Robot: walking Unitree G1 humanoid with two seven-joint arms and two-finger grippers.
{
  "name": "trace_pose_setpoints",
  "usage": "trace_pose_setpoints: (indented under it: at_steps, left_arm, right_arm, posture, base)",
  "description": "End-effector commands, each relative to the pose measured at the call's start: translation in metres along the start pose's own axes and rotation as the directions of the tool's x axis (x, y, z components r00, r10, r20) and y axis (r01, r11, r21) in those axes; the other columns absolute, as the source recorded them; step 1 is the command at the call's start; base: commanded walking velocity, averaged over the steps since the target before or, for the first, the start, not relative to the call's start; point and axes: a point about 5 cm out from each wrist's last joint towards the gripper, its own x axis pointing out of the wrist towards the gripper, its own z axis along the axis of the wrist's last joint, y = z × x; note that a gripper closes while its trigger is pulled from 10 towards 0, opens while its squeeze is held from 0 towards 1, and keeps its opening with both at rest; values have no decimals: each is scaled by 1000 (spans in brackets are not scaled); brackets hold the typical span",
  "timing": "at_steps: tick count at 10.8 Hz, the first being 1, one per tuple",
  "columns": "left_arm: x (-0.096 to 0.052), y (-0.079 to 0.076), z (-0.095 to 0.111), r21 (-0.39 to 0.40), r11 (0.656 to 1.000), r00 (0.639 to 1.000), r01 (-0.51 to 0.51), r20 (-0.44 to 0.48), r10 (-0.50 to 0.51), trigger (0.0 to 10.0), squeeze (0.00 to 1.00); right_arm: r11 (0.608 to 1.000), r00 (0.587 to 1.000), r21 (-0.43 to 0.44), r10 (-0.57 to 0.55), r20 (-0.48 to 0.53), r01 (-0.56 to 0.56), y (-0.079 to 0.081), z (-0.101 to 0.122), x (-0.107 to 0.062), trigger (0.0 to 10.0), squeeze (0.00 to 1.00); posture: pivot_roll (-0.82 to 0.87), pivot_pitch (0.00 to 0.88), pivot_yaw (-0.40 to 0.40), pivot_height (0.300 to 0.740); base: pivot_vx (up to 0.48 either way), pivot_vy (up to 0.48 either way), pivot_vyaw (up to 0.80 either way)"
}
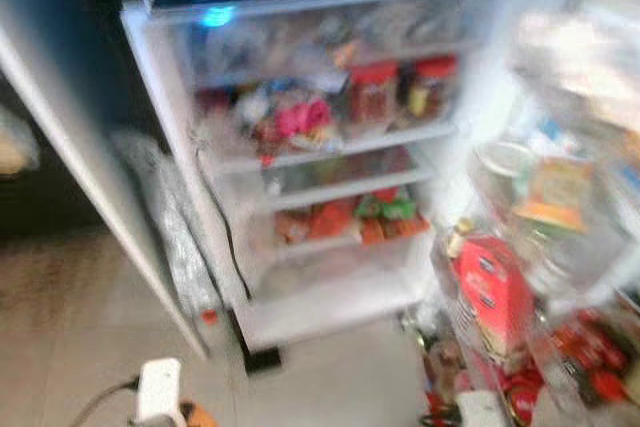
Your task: Restocking fridge
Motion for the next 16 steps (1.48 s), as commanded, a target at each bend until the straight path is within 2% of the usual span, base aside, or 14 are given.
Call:
trace_pose_setpoints:
  at_steps: [1,5,7,9,10,11,12,14,15,16]
  left_arm:
    - [-2,-4,-17,11,1000,998,13,-68,-13,10000,0]
    - [-2,-3,-17,3,1000,998,4,-59,-4,10000,0]
    - [-2,-4,-14,-17,1000,1000,2,-19,-2,10000,0]
    - [-2,-6,-5,-65,998,995,26,102,-19,10000,0]
    - [-3,-6,-2,-72,997,991,33,133,-23,10000,0]
    - [-4,-16,60,-91,992,936,85,349,-48,10000,0]
    - [-8,-17,82,-94,990,894,109,445,-56,10000,0]
    - [-17,-17,114,-98,985,810,144,583,-61,10000,0]
    - [-23,-20,127,-122,970,759,210,646,-83,10000,0]
    - [-25,-22,131,-137,958,740,251,666,-99,10000,0]
  right_arm:
    - [1000,1000,1,-10,-2,10,-4,-1,-1,10000,0]
    - [1000,1000,2,-6,-1,6,-3,-2,-1,10000,0]
    - [1000,1000,2,-5,-1,5,-3,-2,-1,10000,0]
    - [1000,1000,-4,0,-2,0,-4,-1,-1,10000,0]
    - [1000,1000,-5,1,-3,-1,-4,-1,-1,10000,0]
    - [1000,1000,-9,5,-2,-5,-3,-1,0,10000,0]
    - [1000,1000,-10,7,-2,-7,-3,0,0,10000,0]
    - [1000,1000,-17,14,-4,-14,-2,0,0,10000,0]
    - [1000,1000,-19,16,-7,-16,-1,-1,0,10000,0]
    - [1000,1000,-22,17,-9,-17,-2,-1,0,10000,0]
  posture:
    - [-129,0,-17,740]
    - [-130,0,-17,740]
    - [-128,0,-18,740]
    - [-121,0,-23,740]
    - [-116,0,-24,740]
    - [-114,0,-24,740]
    - [-113,0,-23,740]
    - [-111,0,-21,740]
    - [-112,0,-19,740]
    - [-106,0,-20,740]
  base:
    - [0,-251,0]
    - [0,-63,0]
    - [0,0,0]
    - [0,0,0]
    - [0,0,0]
    - [0,0,0]
    - [0,0,0]
    - [0,0,0]
    - [0,0,0]
    - [0,0,0]
